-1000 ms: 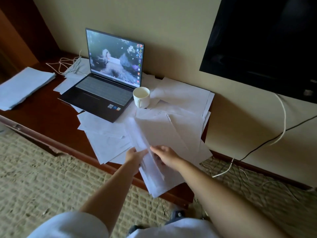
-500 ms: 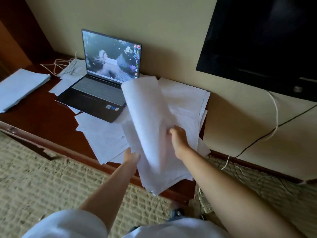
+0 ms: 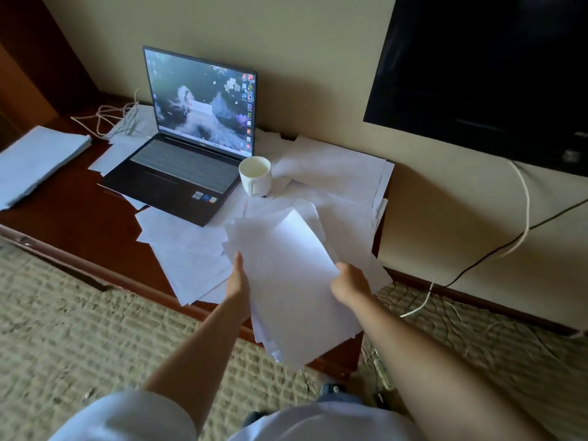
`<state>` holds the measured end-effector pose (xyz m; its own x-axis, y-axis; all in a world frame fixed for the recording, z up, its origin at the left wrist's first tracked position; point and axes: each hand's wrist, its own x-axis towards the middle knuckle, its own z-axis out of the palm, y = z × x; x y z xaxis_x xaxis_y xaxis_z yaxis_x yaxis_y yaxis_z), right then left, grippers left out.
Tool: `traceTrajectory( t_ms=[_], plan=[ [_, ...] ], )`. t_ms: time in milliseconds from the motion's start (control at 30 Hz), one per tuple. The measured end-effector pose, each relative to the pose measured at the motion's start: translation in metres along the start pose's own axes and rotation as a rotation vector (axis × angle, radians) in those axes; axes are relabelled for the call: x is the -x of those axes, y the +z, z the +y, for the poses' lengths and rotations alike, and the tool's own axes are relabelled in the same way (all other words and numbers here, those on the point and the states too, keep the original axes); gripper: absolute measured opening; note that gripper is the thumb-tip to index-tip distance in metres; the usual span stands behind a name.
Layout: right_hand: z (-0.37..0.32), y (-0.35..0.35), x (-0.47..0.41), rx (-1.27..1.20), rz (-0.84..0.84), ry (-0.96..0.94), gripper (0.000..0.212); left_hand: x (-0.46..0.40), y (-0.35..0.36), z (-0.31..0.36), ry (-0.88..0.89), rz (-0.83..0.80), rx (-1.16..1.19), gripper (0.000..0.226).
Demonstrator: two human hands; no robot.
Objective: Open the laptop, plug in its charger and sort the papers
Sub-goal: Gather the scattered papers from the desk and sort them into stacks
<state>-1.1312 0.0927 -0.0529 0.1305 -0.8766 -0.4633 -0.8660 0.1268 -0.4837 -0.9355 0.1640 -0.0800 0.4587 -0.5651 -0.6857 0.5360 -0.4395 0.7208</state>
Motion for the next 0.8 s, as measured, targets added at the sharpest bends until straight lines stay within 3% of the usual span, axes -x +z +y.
traceTrajectory(
  t_ms=[67, 133, 267, 433, 567, 700, 800],
  plan=[
    [0.003, 0.004, -0.008, 0.001, 0.033, -0.018, 0.032, 0.002, 0.005, -0.001, 0.070, 0.074, -0.115, 0.042],
    [0.002, 0.006, -0.014, -0.047, 0.039, -0.015, 0.028, 0.005, 0.009, -0.003, 0.108, 0.113, -0.177, 0.052],
    [0.008, 0.006, -0.021, -0.172, 0.150, 0.058, 0.012, 0.002, 0.011, -0.003, 0.132, 0.132, -0.187, 0.049],
    [0.011, 0.009, -0.031, -0.254, 0.135, 0.049, 0.018, 0.001, 0.014, -0.002, 0.108, 0.161, -0.195, 0.066],
    [0.005, 0.003, -0.035, -0.231, 0.207, 0.033, 0.042, 0.007, 0.018, 0.008, 0.075, 0.114, -0.259, 0.040],
    [-0.012, -0.016, -0.032, -0.606, 0.094, 0.061, 0.066, 0.031, 0.026, 0.037, 0.173, 0.053, -0.196, 0.038],
    [-0.035, -0.036, -0.024, -0.817, 0.195, -0.043, 0.050, 0.051, 0.033, 0.069, 0.315, 0.069, -0.138, 0.037]
  ],
)
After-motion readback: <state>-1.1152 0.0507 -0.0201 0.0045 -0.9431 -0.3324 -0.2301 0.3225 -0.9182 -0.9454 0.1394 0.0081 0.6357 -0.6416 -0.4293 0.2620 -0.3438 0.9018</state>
